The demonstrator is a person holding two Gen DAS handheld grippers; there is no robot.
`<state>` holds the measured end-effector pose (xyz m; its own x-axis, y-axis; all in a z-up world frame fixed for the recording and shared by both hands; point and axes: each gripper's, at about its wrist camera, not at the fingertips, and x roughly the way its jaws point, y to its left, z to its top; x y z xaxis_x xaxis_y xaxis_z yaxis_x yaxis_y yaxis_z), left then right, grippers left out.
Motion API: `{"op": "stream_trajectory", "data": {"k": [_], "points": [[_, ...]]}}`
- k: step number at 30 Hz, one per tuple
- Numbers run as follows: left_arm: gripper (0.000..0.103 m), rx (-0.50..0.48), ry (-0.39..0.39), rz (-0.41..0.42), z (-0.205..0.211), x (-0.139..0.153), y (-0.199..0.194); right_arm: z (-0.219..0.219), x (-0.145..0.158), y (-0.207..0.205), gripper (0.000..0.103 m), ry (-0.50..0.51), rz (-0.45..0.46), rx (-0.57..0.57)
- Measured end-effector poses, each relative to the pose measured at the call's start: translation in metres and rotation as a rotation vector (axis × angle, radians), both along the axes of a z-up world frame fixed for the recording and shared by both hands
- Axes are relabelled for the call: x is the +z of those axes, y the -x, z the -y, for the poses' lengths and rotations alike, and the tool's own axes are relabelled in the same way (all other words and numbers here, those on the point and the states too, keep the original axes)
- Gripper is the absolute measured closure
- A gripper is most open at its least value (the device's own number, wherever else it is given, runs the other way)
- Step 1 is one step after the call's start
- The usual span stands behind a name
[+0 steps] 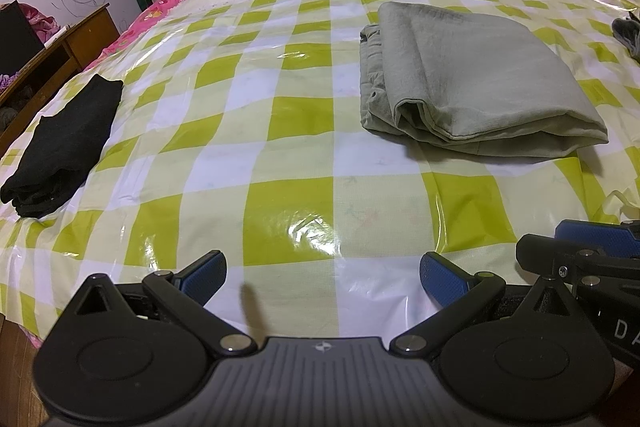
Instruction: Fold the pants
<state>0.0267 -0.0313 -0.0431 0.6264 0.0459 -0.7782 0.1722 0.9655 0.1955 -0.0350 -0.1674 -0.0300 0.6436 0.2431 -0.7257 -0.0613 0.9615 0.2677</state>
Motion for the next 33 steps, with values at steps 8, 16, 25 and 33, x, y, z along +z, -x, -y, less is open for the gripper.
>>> {"op": "stream_trajectory", "data": {"k": [8, 16, 25, 33], "points": [[0.000, 0.001, -0.001, 0.004, 0.0012, 0.0004, -0.0012, -0.0001, 0.0000, 0.0000, 0.072, 0.000, 0.000, 0.000], [0.000, 0.000, 0.000, 0.005, -0.0004, 0.0004, 0.0004, -0.0003, 0.0001, 0.0001, 0.072, 0.000, 0.000, 0.000], [0.000, 0.000, 0.001, 0.005, -0.0010, 0.0004, 0.0007, -0.0006, 0.0000, 0.0003, 0.072, 0.000, 0.000, -0.001], [0.000, 0.000, 0.001, 0.007, -0.0005, 0.0002, 0.0006, -0.0008, 0.0000, 0.0005, 0.072, 0.001, 0.000, -0.001]]}}
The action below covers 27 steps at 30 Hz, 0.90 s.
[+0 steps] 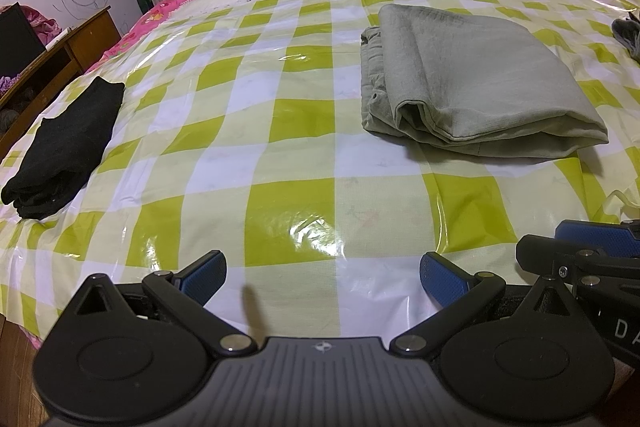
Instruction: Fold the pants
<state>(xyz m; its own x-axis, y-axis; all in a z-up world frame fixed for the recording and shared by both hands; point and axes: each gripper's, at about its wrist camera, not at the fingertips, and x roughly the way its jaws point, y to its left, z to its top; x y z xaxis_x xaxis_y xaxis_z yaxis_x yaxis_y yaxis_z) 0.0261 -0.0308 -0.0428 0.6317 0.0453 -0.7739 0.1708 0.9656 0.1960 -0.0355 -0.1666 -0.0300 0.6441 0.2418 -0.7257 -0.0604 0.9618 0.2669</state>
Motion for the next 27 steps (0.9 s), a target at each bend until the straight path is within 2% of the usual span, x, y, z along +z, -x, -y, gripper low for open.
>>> {"op": "stream_trajectory", "data": {"k": [27], "points": [[0.000, -0.002, 0.014, 0.016, -0.0054, 0.0006, 0.0016, -0.0030, 0.0004, 0.0008, 0.070, 0.021, 0.008, 0.008]]}}
